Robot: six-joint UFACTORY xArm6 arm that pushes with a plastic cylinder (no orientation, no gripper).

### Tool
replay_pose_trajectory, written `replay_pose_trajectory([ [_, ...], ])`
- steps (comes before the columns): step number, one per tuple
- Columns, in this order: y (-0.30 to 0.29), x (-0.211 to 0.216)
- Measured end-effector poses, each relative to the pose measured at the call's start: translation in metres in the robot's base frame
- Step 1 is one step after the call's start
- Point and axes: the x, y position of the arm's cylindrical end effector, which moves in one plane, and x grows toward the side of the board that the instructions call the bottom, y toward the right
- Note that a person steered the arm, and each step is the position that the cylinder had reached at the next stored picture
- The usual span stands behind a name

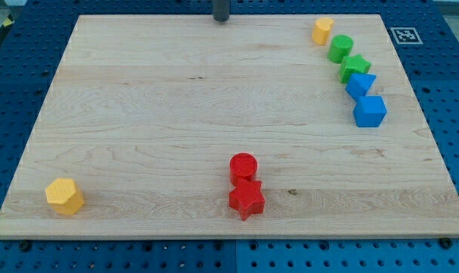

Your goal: Slide the yellow heart slightly left

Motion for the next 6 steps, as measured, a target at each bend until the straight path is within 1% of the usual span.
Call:
replay_pose_trajectory([
  [1,0.053,0.001],
  [2,0.136,0.002],
  [3,0.202,0.018],
  [4,0.215,0.041],
  [5,0.215,0.044],
  [6,0.203,0.044],
])
